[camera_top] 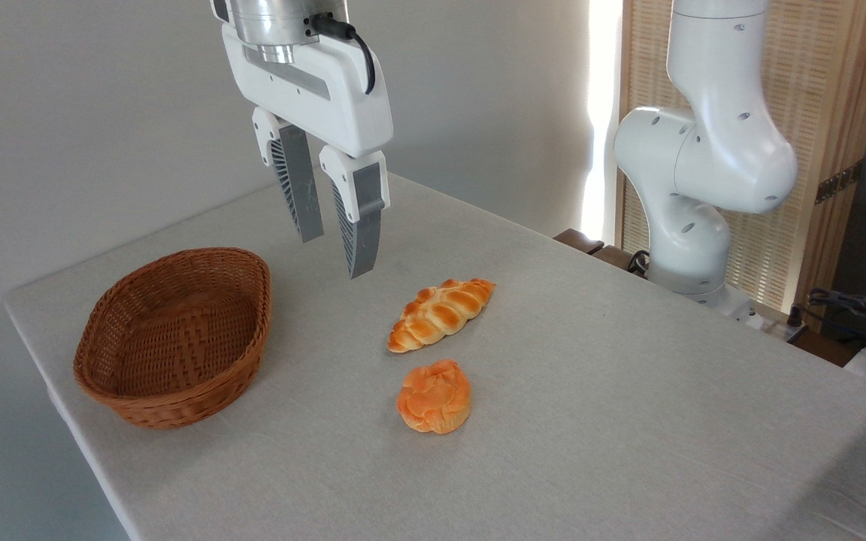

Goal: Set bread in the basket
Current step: 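Move the open gripper down toward the braided bread roll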

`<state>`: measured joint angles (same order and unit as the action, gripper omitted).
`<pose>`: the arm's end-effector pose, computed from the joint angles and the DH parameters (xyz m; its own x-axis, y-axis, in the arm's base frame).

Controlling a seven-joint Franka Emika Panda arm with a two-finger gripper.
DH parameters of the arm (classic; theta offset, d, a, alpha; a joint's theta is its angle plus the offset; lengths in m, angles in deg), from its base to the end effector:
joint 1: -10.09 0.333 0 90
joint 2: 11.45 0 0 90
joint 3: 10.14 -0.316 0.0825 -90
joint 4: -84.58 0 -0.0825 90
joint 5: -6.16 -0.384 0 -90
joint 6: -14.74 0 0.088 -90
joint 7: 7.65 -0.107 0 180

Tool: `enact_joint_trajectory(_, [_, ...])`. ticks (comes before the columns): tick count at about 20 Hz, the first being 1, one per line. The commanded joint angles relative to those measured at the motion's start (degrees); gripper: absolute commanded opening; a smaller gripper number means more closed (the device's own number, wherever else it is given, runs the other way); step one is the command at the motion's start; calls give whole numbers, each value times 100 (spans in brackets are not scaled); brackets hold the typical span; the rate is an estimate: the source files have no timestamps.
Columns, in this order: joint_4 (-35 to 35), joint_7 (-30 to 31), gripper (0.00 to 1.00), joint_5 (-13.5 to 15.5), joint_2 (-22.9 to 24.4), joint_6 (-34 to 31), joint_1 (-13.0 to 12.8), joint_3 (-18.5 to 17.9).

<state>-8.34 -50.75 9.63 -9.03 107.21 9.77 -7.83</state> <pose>0.5445 -0.0317 0.6276 0.6981 -0.7130 0.0652 -0.7153 -0.6986 0.0195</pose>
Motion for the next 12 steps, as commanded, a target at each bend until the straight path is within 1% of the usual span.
enact_joint_trajectory(1, [-8, 74, 100, 49, -74, 43, -29, -3])
enact_joint_trajectory(7, [-78, 21, 100, 48, -40, 60, -30, -3])
enact_joint_trajectory(8, [-139, 21, 100, 48, -22, 86, -30, 41])
enact_joint_trajectory(10, [-454, 21, 100, 40, 83, 357, -21, 146])
enact_joint_trajectory(12, [-1164, 21, 100, 40, 459, 848, -30, 199])
